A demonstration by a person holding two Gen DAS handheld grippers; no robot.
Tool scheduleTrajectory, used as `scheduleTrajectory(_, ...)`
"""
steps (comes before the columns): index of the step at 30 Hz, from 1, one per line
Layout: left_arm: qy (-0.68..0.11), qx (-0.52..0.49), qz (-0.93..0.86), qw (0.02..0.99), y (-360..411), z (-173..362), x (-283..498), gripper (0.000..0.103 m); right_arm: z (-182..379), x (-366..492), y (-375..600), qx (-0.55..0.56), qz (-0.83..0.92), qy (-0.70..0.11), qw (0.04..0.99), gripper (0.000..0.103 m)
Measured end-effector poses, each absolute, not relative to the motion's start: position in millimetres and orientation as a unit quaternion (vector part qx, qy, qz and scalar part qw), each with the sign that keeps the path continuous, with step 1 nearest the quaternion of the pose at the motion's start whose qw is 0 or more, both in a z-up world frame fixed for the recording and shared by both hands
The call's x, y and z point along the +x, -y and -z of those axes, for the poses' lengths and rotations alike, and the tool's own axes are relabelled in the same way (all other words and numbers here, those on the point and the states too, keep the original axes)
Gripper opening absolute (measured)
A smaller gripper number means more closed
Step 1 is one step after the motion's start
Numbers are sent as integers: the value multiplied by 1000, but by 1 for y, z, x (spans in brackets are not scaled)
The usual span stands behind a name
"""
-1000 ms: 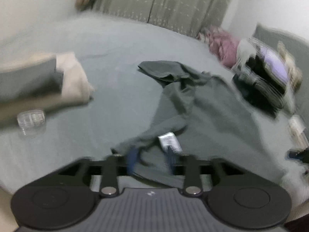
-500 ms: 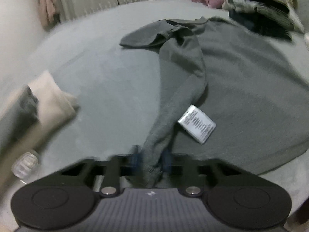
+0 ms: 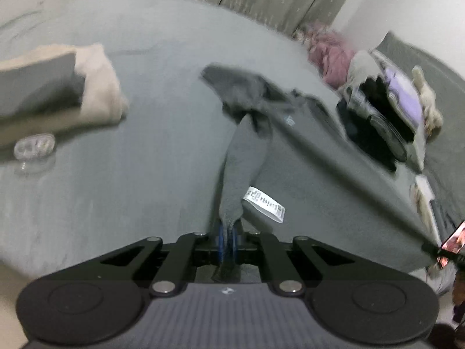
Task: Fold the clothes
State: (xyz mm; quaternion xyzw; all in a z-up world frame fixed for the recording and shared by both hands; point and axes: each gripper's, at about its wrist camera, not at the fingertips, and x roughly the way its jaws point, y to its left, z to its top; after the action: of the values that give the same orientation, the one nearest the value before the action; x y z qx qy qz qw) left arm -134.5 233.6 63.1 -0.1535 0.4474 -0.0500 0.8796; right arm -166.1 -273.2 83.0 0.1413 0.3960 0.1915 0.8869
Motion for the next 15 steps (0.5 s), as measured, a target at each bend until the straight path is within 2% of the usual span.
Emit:
scheduleTrajectory(8, -522, -96, 6, 847, -226, -12, -140, 5, -25, -160, 259, 92, -168, -492, 850, 9)
scheduleTrajectory(10, -533, -86, 18, 842, -226, -13, -136, 9, -14, -156, 254, 78, -160, -507, 843, 20)
scheduleTrajectory(11, -539, -84, 27, 837, -227, -15, -133, 15, -11, -154, 254, 76, -158, -513, 841, 20)
scheduleTrajectory(12, -542, -84, 32, 836, -227, -18, -132, 22, -14, -151, 256, 81, -157, -509, 842, 26)
scheduleTrajectory(13, -536, -91, 40, 838, -229, -23, -130, 39, -18, -148, 259, 88, -156, -502, 846, 37)
scheduleTrajectory(14, -523, -97, 45, 846, -230, -30, -127, 52, -24, -143, 265, 102, -152, -490, 852, 42)
scheduleTrajectory(15, -514, -96, 47, 851, -231, -34, -125, 54, -28, -138, 270, 115, -148, -482, 856, 47)
